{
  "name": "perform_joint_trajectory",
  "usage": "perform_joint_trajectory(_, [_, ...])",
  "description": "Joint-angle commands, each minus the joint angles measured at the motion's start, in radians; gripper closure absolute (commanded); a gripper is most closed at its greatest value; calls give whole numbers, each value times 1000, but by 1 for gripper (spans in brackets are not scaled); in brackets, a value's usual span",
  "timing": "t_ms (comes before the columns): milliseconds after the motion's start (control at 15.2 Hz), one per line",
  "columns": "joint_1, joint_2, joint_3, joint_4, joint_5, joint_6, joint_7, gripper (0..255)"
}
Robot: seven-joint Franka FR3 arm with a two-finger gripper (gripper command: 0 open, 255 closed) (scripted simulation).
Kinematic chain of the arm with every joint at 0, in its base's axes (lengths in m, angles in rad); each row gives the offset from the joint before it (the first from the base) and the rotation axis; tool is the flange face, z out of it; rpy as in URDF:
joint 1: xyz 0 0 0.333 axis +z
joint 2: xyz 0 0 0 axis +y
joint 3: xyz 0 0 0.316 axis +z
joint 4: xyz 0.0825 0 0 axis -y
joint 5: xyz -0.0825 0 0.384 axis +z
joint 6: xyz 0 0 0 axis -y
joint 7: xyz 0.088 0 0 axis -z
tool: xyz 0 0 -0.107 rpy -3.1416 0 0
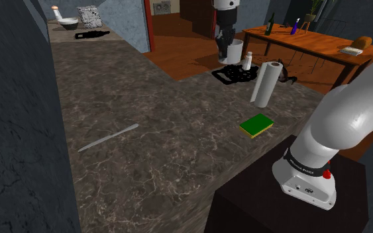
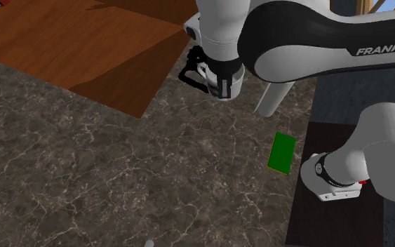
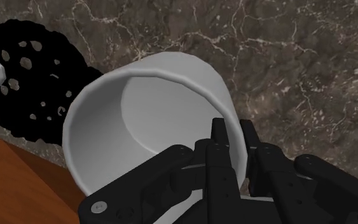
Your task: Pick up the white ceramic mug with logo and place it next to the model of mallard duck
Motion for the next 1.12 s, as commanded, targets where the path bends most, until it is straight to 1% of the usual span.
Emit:
perform_joint_trajectory(0, [-22, -32, -32, -32, -18, 6, -48, 255])
perform_joint_trajectory(528, [-105, -139, -151, -121, -97, 12, -217, 255])
perform_joint_trajectory(1056, [-188, -181, -286, -139, -180, 23, -400, 255])
